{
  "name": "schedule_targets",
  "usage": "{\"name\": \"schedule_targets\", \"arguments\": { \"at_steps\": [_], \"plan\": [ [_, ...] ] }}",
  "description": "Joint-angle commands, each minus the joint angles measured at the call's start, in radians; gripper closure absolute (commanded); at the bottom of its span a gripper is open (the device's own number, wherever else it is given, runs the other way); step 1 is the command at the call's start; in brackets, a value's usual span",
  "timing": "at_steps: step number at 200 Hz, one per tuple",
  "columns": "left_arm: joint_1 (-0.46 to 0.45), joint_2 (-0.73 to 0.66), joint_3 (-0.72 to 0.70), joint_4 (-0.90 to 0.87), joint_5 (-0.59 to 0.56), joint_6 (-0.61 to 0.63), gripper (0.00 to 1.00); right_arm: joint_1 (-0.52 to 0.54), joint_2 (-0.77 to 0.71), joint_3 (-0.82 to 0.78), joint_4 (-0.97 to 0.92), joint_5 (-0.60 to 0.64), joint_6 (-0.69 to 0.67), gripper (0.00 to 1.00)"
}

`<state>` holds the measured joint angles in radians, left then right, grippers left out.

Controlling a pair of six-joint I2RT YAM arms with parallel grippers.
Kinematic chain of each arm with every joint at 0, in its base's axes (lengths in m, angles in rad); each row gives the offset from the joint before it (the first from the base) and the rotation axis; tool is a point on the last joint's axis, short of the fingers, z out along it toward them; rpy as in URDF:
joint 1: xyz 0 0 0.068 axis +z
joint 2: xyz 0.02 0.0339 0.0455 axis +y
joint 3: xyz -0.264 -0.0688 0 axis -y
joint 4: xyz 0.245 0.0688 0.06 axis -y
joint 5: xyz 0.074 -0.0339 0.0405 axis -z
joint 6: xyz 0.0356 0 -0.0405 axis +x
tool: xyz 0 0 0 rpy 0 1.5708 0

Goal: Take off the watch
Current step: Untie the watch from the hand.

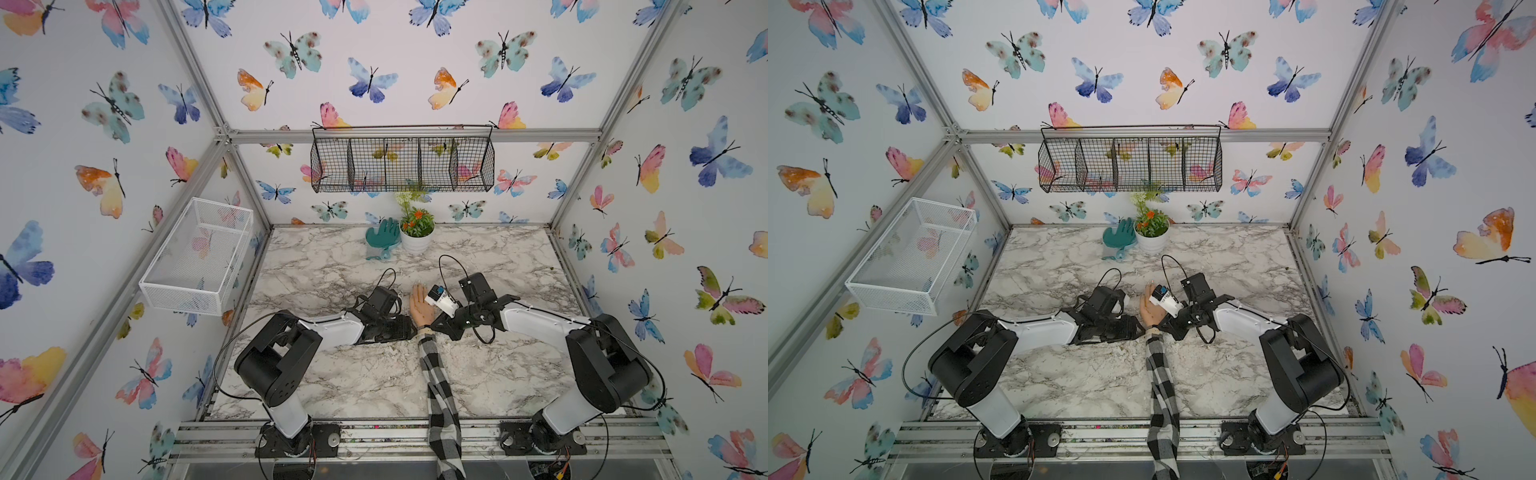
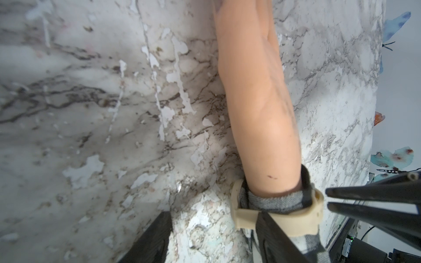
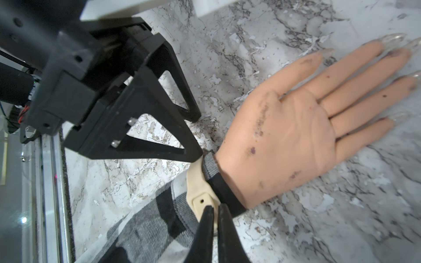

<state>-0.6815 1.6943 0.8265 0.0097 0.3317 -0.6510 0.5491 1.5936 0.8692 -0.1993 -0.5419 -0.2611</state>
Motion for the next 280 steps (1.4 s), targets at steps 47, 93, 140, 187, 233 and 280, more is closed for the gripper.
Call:
{"name": "schedule_targets", "arguments": {
  "at_steps": [47, 93, 140, 187, 233, 280],
  "plan": [
    [0.005, 0.035, -0.018, -0.046, -0.019, 0.007, 0.36, -0.001, -0.107, -0.014, -0.009, 0.236, 0.182, 0.74],
    [0.005, 0.033, -0.020, -0.040, -0.014, 0.002, 0.36, 0.084, -0.284, -0.150, 0.109, 0.311, 0.344, 0.70],
    [0.005, 0.036, -0.012, -0.041, -0.017, 0.002, 0.36, 0.084, -0.184, -0.076, 0.051, 0.321, 0.664, 0.75],
    [0.005, 0.036, -0.010, -0.040, -0.018, 0.002, 0.36, 0.121, -0.112, -0.037, 0.051, 0.271, 0.879, 0.79],
    [0.003, 0.038, -0.006, -0.038, -0.013, 0.004, 0.36, 0.144, -0.071, -0.012, 0.001, 0.276, 0.881, 0.76],
    [0.004, 0.041, -0.006, -0.034, -0.011, 0.002, 0.37, 0.156, -0.032, -0.013, 0.003, 0.277, 0.881, 0.74]
  ]
}}
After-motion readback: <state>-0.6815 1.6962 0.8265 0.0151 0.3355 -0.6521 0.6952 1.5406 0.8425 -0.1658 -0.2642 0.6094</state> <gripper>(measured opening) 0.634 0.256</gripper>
